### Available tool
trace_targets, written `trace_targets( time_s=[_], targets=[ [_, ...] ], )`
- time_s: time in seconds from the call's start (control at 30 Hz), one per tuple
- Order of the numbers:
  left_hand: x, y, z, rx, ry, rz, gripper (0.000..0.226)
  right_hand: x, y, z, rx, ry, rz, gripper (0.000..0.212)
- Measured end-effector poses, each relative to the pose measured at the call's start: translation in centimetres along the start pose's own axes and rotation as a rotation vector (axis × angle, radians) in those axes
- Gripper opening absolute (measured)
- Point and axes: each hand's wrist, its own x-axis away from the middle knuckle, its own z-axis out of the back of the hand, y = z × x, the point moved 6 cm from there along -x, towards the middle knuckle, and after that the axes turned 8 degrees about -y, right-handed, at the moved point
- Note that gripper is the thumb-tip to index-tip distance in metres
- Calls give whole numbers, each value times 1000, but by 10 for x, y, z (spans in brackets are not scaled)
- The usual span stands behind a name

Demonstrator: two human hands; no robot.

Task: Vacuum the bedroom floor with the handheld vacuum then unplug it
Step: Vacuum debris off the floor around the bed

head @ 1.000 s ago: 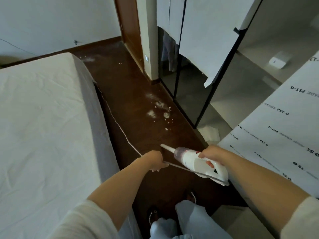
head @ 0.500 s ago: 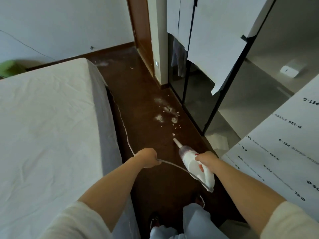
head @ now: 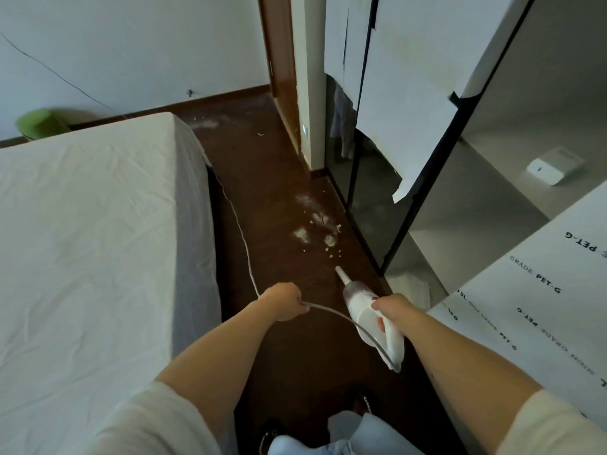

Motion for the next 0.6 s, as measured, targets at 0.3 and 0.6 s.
trace_targets(
  time_s=[0.3,0.6],
  targets=[
    [-16,31,7,46,-5,4,31,-16,-8,45,-11,17,2,34],
    [-24,44,3,42,-20,62,31,-15,-24,63,95,-46,31,35]
  ],
)
